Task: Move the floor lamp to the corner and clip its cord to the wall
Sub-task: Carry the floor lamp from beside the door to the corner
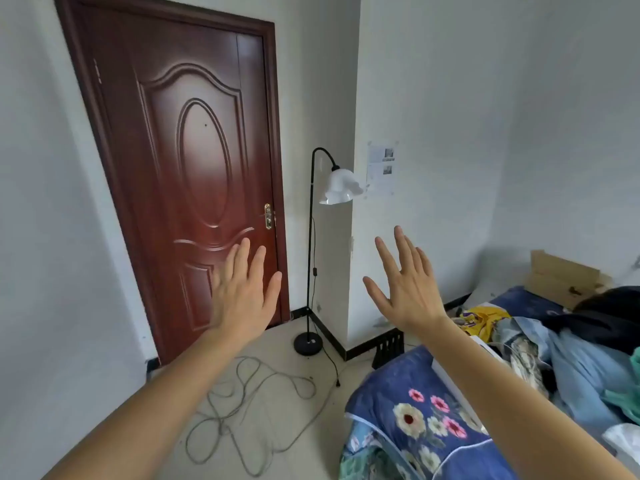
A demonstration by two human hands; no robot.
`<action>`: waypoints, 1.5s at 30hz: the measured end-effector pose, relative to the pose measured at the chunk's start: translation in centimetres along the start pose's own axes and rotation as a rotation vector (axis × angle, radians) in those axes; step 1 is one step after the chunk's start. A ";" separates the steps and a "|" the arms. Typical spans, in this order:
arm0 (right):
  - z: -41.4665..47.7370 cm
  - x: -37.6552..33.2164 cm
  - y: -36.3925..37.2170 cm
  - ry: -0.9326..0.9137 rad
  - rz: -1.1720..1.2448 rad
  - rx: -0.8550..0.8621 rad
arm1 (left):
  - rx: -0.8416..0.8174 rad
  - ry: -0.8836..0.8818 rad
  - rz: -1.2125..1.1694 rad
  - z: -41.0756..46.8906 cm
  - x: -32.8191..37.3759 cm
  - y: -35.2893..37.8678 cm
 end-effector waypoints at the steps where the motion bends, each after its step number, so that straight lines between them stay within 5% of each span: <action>1: 0.9 0.5 1.8 0.011 0.022 -0.025 | -0.041 -0.004 0.000 1.1 -0.2 1.8; 12: 16.9 7.0 18.8 0.083 0.092 -0.147 | -0.146 0.007 0.051 17.8 -3.5 17.8; 24: 33.9 3.6 36.8 -0.022 -0.011 -0.242 | -0.131 -0.022 -0.005 34.2 -16.9 33.1; 33: 42.3 5.7 49.0 0.100 -0.051 -0.384 | -0.335 -0.077 -0.158 47.6 -23.7 48.4; 45: 47.7 16.4 68.9 0.265 0.079 -0.626 | -0.677 -0.156 -0.398 59.2 -22.1 71.4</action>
Point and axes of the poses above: each hand's wrist, its own z-axis towards the middle knuckle, its own y-axis out of the palm, x = y × z, the point moved 8 cm from there along z, towards the middle knuckle, and after that the axes turned 1 degree about -y, right-handed, at the moved point
